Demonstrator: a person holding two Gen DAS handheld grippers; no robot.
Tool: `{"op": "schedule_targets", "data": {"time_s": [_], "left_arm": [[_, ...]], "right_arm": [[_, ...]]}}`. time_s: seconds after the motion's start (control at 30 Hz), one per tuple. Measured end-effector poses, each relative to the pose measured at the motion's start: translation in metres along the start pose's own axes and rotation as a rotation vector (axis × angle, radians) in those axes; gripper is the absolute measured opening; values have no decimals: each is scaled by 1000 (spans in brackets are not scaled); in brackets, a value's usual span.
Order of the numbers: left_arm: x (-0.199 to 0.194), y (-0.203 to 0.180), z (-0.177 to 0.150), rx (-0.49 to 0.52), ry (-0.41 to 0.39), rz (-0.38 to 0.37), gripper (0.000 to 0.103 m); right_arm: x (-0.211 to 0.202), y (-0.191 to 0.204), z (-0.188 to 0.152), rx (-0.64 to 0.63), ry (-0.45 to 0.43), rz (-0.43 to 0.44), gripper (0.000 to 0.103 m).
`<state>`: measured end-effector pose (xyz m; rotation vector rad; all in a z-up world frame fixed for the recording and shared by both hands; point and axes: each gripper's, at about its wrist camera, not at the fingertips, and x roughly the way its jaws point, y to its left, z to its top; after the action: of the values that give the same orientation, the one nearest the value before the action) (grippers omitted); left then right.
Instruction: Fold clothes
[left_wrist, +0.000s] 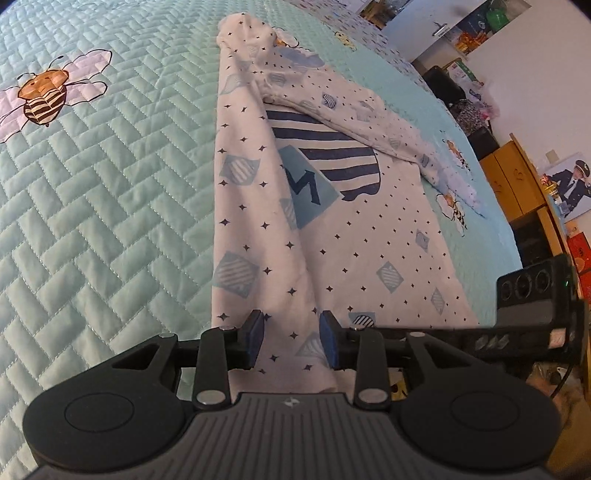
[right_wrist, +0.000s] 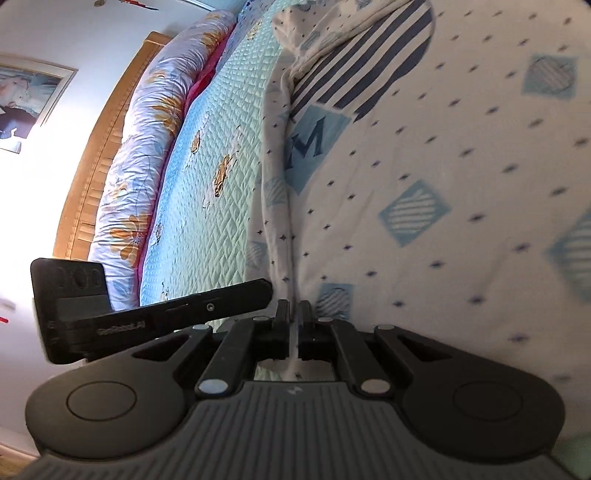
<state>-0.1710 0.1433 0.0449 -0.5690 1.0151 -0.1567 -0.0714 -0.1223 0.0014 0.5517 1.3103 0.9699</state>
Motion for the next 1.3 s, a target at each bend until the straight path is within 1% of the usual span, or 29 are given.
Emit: {"op": "schedule_targets", "data": {"time_s": [0.03,0.07,0.13,0.17,0.2,0.23,0.27,0.33,0.37,0.43,0.5,0.6,0.7,0.73,0.77,0.83,0.93,1.0,1.1,1.13,1.23,1.27,1.3], "left_arm": [[0,0,-1,2,-1,-3,35],[0,1,-1,4,-3,-7,35],[-1,2,-2,8,-6,-14,35],[-1,2,-2,8,-7,-18,36],[-1,3,-2,6,-6,-24,36],[-1,5,-2,3,-4,-29,36],[-1,6,-2,0,-2,-34,36],[-2,7,-2,-1,0,-40,36],[-2,7,-2,0,0,-42,36],[-2,8,-2,1,2,-46,36],[-2,8,-2,3,3,-50,36],[-2,9,-2,5,4,-56,36],[-3,10,-2,7,6,-61,36],[-3,10,-2,8,7,-63,36],[-3,10,-2,9,7,-62,36],[-3,10,-2,11,8,-61,36],[-4,9,-2,11,11,-58,36],[-3,8,-2,15,13,-53,36],[-3,5,-2,19,17,-45,36],[-3,5,-2,18,17,-43,36],[-1,4,-2,18,19,-40,36],[-1,4,-2,17,19,-40,36],[-1,4,-2,17,19,-40,37]], "right_arm": [[-9,-3,5,12,-19,5,11],[-17,-6,13,26,-60,1,18],[-24,-11,33,67,-130,8,23],[-24,-13,46,92,-159,17,23],[-15,-10,61,87,-174,21,23],[-6,-7,76,83,-187,24,26],[8,-4,89,77,-186,21,31],[36,2,114,65,-184,15,34],[47,2,122,70,-186,0,34],[62,1,136,83,-194,-1,33],[69,-3,145,126,-190,30,33],[74,0,149,125,-187,16,33],[76,-1,150,109,-177,37,32],[78,0,151,100,-171,43,27],[80,1,151,91,-168,36,13],[80,2,151,86,-172,31,2],[72,4,152,78,-202,47,1],[66,11,155,38,-231,14,1],[68,18,159,-55,-220,-149,0],[69,18,159,-75,-221,-178,0],[67,8,158,-29,-220,-113,1],[64,4,156,6,-220,-63,6],[62,1,154,40,-218,-15,6]]}}
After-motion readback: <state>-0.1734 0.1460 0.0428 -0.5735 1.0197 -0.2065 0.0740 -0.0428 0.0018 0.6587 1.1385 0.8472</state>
